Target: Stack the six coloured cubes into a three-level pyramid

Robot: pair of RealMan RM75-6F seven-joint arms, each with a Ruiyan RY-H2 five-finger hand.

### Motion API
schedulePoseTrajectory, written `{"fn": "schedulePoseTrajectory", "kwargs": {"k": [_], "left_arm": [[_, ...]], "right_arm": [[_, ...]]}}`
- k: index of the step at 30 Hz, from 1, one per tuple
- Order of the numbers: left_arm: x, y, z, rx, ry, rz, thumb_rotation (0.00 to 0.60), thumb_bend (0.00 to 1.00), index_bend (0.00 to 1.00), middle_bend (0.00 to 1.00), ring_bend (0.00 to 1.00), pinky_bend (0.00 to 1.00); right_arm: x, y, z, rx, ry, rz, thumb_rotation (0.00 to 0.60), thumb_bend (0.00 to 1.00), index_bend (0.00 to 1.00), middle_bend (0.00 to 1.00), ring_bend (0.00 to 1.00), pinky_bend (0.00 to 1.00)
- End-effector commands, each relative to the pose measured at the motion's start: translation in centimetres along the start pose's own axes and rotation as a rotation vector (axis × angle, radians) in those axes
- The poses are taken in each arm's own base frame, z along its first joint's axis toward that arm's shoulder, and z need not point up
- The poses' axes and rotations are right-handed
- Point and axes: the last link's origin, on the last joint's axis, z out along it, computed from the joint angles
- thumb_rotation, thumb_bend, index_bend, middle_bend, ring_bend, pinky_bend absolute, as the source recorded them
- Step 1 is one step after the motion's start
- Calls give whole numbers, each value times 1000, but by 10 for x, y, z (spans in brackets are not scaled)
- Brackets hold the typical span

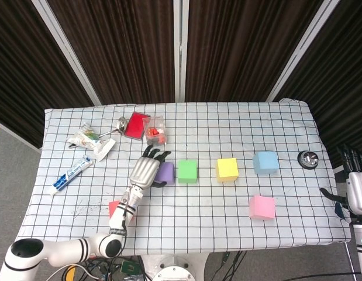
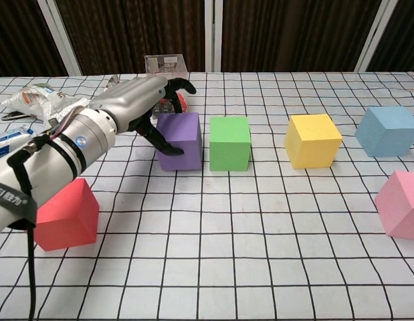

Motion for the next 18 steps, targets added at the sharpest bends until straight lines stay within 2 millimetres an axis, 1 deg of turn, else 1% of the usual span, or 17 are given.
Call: {"fn": "schedulePoseTrajectory", "kwargs": {"k": [1, 18], "left_arm": [[-2, 2, 1, -4, 1, 0, 600, 154, 166, 490, 154, 62], [-10, 4, 11, 1, 7, -4, 600, 156, 171, 494, 164, 63]], "right_arm": [[-1, 1, 0, -3, -6, -5, 600, 14, 0, 0, 0, 0], [-6, 1, 1, -13, -26, -9, 600, 35, 0, 0, 0, 0]]}}
